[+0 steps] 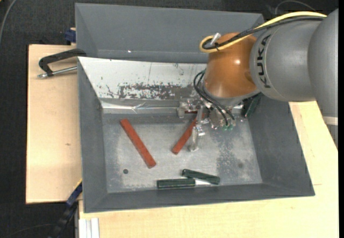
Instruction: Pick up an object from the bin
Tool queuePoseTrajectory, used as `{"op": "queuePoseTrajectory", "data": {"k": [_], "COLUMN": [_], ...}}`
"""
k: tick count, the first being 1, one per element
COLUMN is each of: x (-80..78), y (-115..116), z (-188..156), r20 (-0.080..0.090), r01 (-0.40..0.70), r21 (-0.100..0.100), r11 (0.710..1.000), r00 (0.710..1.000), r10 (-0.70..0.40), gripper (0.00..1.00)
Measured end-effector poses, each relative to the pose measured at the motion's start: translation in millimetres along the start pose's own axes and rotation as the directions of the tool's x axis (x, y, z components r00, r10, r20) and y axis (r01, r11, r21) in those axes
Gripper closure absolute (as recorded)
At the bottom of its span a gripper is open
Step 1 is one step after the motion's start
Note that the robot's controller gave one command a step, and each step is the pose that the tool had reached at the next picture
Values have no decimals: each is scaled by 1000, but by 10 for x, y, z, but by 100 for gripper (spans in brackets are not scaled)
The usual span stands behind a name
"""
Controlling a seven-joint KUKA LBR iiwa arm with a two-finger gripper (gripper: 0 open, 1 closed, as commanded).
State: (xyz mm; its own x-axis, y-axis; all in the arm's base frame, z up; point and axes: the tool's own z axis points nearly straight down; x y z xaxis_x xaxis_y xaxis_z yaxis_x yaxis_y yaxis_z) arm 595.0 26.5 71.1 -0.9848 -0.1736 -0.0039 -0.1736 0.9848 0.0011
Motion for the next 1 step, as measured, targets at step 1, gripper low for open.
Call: {"op": "queuePoseTrajectory", "data": {"k": [1], "x": [0], "y": [0], "z": [2], "r20": [0], "r01": [0], "r21": [0], "r11": [1000], "r00": [1000], "r10": [0], "gripper": [100]}}
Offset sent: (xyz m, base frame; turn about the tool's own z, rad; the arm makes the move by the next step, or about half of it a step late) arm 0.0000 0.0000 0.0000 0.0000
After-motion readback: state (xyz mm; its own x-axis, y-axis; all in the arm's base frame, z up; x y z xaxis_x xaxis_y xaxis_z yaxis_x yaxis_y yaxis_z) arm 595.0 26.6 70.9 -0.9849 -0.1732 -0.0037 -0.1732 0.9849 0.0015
